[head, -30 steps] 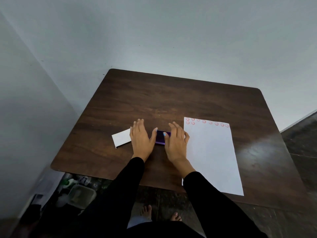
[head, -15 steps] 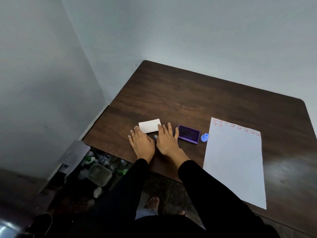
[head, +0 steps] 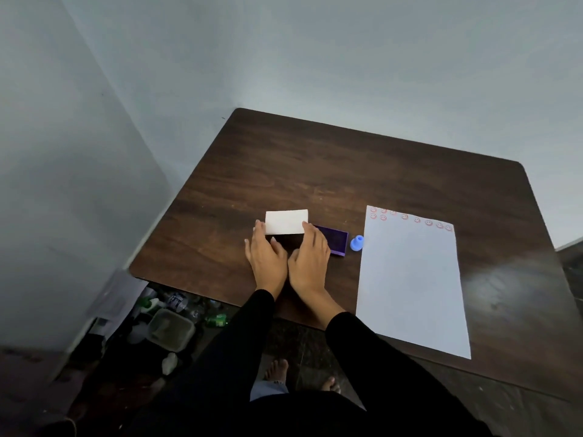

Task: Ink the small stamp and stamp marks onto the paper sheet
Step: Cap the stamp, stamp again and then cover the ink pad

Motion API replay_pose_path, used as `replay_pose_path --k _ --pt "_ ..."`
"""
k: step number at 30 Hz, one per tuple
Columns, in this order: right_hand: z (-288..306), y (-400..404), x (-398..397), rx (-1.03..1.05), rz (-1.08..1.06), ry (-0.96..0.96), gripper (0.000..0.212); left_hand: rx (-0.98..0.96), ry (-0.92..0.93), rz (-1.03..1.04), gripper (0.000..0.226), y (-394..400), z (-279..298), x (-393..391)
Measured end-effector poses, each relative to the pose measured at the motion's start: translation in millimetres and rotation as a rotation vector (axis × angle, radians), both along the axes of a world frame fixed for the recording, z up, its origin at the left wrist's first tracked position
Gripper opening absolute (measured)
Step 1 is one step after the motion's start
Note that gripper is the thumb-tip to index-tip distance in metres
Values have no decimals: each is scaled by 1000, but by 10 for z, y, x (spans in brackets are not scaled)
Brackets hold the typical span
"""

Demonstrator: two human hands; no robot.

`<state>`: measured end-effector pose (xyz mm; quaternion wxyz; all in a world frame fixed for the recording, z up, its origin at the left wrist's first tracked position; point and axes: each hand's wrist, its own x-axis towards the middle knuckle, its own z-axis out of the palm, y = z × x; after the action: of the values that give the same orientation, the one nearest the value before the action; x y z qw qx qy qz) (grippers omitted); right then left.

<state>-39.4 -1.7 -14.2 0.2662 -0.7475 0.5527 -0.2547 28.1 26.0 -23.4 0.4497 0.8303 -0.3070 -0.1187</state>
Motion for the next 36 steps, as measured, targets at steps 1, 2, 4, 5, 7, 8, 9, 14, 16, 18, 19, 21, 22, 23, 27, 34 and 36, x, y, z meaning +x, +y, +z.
replay_pose_path --k 1,2,4,5,7,8,9,14,16,18,19,21,22,23,27,34,36 --pt "-21 7 -81 -5 -50 -19 57 -15 6 -34 51 -26 -11 -79" --pt "-40 6 -144 -6 -86 -23 58 -27 21 -58 52 -44 -25 -144" --pt "-69 -21 -257 0 -143 -12 59 -44 73 -104 55 -88 -46 -258" --pt "-78 -35 -304 10 -170 -9 59 -50 100 -125 56 -116 -53 -301" --pt "-99 -54 -371 37 -216 2 57 -42 130 -154 59 -162 -57 -358" --pt "-113 -60 -398 54 -236 10 57 -33 137 -167 60 -183 -55 -383" --pt "-127 -65 -424 70 -252 15 56 -25 143 -180 60 -201 -54 -407" --pt "-169 -110 -520 128 -272 -5 54 29 168 -220 58 -265 -67 -493" --pt "-176 -120 -536 155 -274 -28 55 54 169 -222 57 -287 -78 -497" --pt "-183 -129 -543 169 -268 -42 55 70 164 -225 56 -300 -83 -492" --pt "-186 -136 -544 173 -266 -51 54 76 162 -225 56 -303 -86 -487" --pt "-191 -146 -540 179 -258 -59 53 81 153 -219 53 -302 -93 -476" --pt "-196 -151 -535 181 -252 -54 52 83 148 -215 52 -300 -95 -469" --pt "-202 -155 -528 182 -244 -45 51 87 141 -211 50 -299 -97 -460" --pt "-226 -190 -496 163 -214 -24 46 93 101 -204 44 -297 -97 -416" --pt "-255 -248 -504 153 -192 29 45 107 30 -222 38 -279 -108 -358" --pt "-265 -251 -496 153 -188 31 46 109 -3 -229 36 -283 -108 -358"
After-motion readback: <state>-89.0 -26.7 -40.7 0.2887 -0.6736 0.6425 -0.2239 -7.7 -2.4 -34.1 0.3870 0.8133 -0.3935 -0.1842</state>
